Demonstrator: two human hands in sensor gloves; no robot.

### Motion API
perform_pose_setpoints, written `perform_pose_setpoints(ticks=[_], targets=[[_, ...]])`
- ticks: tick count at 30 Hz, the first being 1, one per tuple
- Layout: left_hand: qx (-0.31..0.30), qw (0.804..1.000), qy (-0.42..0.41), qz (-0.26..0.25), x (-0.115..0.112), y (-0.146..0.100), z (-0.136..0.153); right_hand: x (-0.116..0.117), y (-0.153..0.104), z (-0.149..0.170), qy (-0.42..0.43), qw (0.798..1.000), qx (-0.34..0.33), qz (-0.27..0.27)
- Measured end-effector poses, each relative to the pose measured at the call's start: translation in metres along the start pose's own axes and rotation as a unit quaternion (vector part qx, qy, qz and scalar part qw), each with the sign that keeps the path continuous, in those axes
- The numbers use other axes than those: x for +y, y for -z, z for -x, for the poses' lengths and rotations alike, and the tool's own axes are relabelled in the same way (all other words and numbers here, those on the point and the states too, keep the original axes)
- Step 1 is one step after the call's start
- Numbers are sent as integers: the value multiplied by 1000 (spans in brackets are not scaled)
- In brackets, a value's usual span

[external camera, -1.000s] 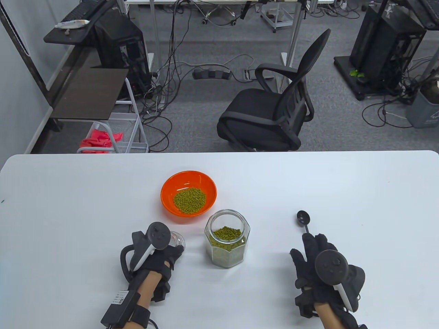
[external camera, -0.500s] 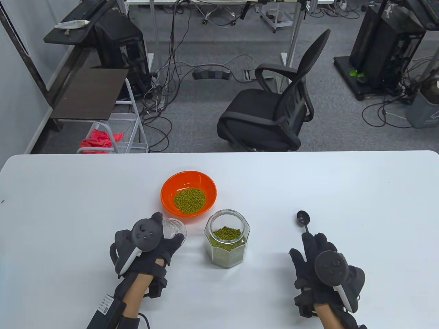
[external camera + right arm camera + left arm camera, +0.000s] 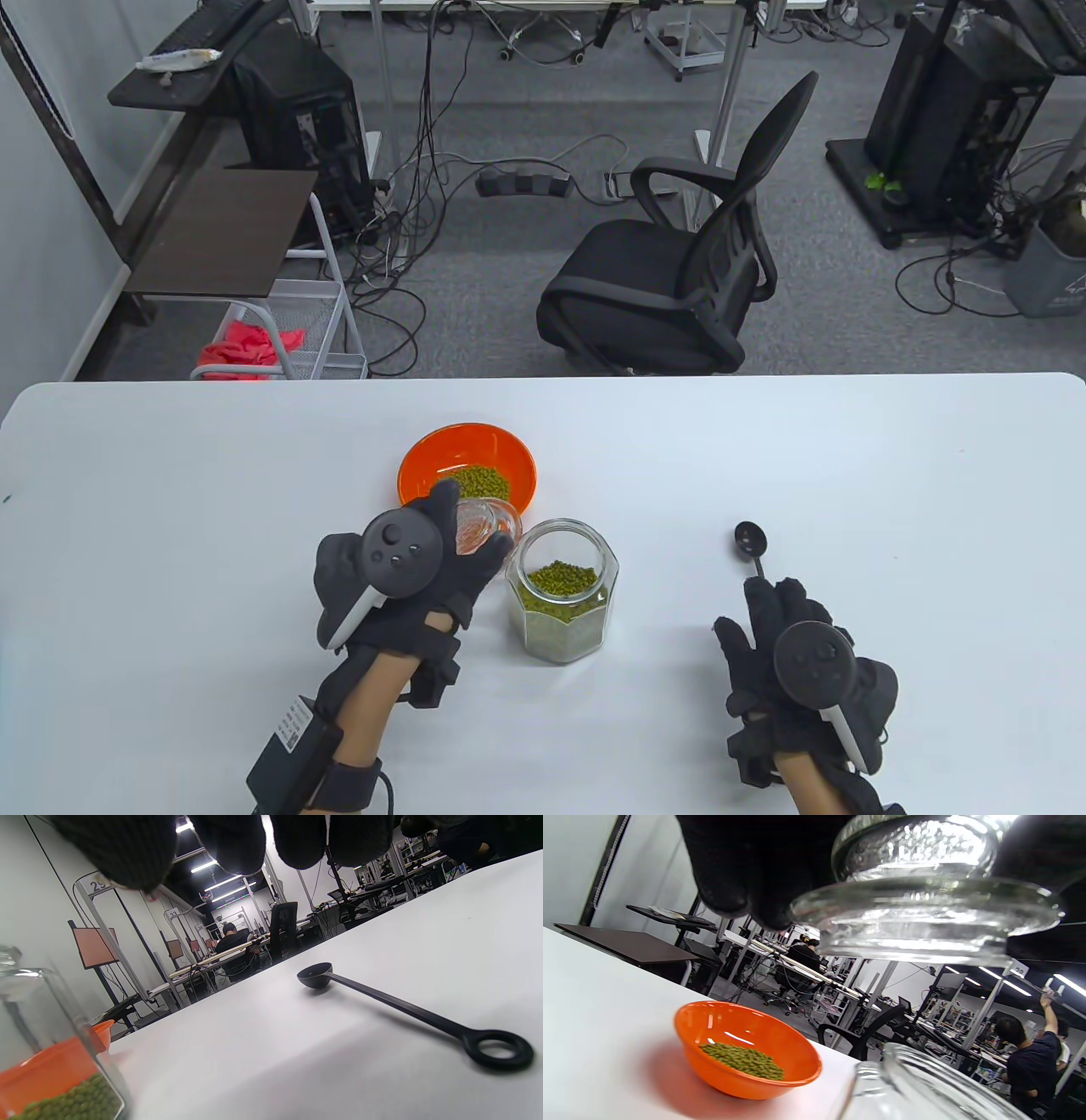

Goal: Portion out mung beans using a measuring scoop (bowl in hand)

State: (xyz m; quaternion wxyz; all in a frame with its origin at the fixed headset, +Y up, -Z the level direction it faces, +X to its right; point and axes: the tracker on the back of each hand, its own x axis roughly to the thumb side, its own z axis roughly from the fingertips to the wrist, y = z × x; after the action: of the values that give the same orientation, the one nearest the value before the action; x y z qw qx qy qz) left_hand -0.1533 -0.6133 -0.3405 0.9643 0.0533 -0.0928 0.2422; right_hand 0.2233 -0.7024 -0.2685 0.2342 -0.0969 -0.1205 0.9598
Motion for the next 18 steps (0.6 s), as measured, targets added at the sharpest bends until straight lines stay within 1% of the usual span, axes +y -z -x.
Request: perform_pose_setpoints(ticks=[4,8,13,18], targets=[[-19,1000,-8,11,-8,9,-21,0,0,0,1,1000,0,0],[-32,999,-15,27,-22,16,-37,0,0,0,3,1000,0,-1],[-36,998,4,53,-42,21,-49,-1,0,-1,7,1000,-2,2],[-40,997,27,58,-53,22,-54,-1,1,0,10,1000,-2,4]])
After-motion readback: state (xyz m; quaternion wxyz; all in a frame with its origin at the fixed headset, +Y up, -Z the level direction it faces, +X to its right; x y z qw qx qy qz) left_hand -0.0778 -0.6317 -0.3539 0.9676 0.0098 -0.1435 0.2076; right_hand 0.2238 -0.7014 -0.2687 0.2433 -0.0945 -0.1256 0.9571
